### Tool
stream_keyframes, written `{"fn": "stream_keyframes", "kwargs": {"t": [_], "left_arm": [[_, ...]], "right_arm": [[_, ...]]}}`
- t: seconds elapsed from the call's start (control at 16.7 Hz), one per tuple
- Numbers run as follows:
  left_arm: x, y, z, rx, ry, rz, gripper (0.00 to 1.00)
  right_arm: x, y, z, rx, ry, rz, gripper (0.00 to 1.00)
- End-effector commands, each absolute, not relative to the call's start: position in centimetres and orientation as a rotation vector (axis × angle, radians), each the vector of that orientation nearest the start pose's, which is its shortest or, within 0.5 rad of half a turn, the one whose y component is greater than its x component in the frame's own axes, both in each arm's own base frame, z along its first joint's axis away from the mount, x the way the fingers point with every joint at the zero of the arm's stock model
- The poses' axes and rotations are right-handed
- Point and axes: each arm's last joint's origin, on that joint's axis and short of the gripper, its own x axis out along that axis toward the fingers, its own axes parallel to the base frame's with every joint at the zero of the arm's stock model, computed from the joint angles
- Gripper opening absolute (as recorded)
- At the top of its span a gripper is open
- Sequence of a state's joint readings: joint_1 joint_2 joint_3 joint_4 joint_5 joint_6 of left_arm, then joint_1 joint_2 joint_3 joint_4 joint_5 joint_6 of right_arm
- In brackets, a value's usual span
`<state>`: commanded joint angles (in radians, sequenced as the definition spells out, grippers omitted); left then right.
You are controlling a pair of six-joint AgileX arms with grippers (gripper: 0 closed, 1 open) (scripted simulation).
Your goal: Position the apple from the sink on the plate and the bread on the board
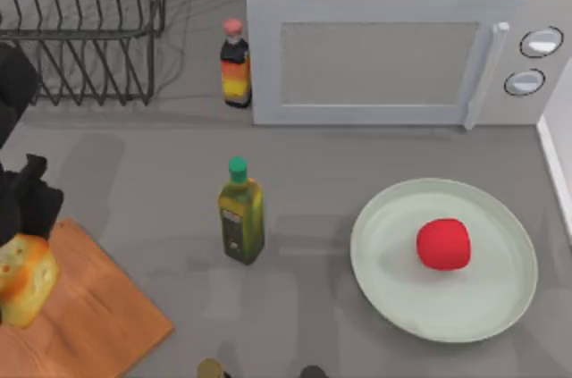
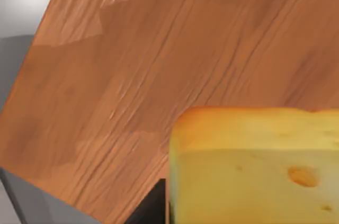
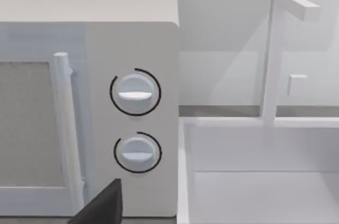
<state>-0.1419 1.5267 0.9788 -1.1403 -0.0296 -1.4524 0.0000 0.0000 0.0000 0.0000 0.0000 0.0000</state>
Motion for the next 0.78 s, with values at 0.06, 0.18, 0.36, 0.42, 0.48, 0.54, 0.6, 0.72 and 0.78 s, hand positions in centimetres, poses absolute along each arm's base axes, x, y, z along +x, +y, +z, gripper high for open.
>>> {"fn": "stream_keyframes", "kwargs": {"t": [0.06,0.18,0.36,0.42,0.48,0.54,0.6,0.72,0.78], "left_arm": [[23.5,-3.0,18.8,-1.004,1.345,1.143,0.00],[22.6,-2.7,18.7,-1.116,1.283,1.190,0.00],[21.8,-2.4,18.7,-1.199,1.237,1.218,0.00],[21.8,-2.4,18.7,-1.200,1.237,1.218,0.00],[21.8,-2.4,18.7,-1.200,1.237,1.218,0.00],[21.8,-2.4,18.7,-1.200,1.237,1.218,0.00],[21.8,-2.4,18.7,-1.200,1.237,1.218,0.00],[21.9,-2.5,18.6,-1.192,1.241,1.216,0.00],[21.9,-2.5,18.4,-1.193,1.240,1.214,0.00]], "right_arm": [[10.6,-0.1,16.0,0.000,0.000,0.000,1.00],[10.6,-0.1,16.0,0.000,0.000,0.000,1.00],[10.6,-0.1,16.0,0.000,0.000,0.000,1.00],[10.6,-0.1,16.0,0.000,0.000,0.000,1.00],[10.6,-0.1,16.0,0.000,0.000,0.000,1.00],[10.6,-0.1,16.0,0.000,0.000,0.000,1.00],[10.6,-0.1,16.0,0.000,0.000,0.000,1.00],[10.6,-0.1,16.0,0.000,0.000,0.000,1.00],[10.6,-0.1,16.0,0.000,0.000,0.000,1.00]]}}
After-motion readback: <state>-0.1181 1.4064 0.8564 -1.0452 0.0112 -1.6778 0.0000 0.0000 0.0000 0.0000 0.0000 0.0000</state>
